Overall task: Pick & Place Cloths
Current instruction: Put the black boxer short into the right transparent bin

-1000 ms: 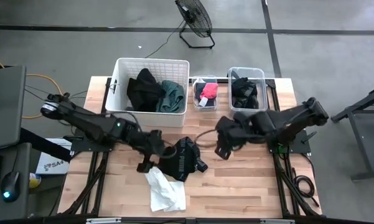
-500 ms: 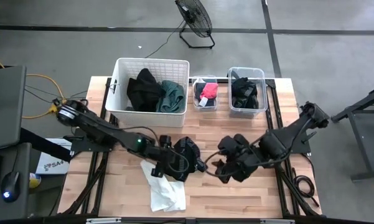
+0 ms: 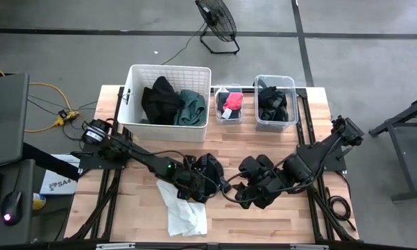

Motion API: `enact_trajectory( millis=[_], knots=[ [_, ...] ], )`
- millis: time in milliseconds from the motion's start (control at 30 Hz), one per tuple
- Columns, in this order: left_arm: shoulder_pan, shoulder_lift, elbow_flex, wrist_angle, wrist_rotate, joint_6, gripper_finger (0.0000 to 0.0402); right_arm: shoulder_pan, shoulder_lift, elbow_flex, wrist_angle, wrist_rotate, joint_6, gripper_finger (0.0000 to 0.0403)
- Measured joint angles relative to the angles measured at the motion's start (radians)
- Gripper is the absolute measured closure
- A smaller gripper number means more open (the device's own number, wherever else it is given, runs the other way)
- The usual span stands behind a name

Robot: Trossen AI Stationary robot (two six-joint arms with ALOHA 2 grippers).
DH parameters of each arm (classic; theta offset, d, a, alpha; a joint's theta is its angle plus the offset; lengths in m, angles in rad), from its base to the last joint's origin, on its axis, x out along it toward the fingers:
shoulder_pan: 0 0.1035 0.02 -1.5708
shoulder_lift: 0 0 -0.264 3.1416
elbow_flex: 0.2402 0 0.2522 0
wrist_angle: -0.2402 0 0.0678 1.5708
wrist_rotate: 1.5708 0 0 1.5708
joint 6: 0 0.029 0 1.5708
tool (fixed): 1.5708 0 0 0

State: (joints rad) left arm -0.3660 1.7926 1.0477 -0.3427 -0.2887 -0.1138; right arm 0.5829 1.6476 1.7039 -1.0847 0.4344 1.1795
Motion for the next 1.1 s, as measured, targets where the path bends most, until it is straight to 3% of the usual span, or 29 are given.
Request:
enact_trajectory(
  millis=[167, 300, 433, 667, 900, 1100],
  knots=[
    [0.000, 0.040, 0.003, 0.014, 0.048, -0.037, 0.0078, 0.000, 0.004, 0.000, 0.032, 0.002, 0.004, 0.0177],
    [0.000, 0.062, 0.003, 0.016, 0.071, -0.067, 0.0122, 0.000, 0.004, 0.000, 0.060, 0.001, 0.003, 0.0177],
    [0.000, 0.063, 0.002, 0.016, 0.074, -0.074, 0.0197, 0.000, 0.004, 0.000, 0.071, 0.001, 0.003, 0.0177],
    [0.000, 0.024, -0.001, 0.004, 0.080, 0.001, 0.0368, 0.005, 0.004, 0.000, 0.072, 0.001, 0.004, 0.0177],
    [0.000, -0.069, 0.032, -0.057, 0.081, 0.077, 0.0368, 0.060, 0.012, 0.000, 0.063, 0.013, 0.056, 0.0177],
    [0.000, -0.191, 0.096, -0.087, 0.032, 0.140, 0.0368, 0.117, 0.048, 0.000, 0.079, 0.115, 0.113, 0.0177]
  ],
)
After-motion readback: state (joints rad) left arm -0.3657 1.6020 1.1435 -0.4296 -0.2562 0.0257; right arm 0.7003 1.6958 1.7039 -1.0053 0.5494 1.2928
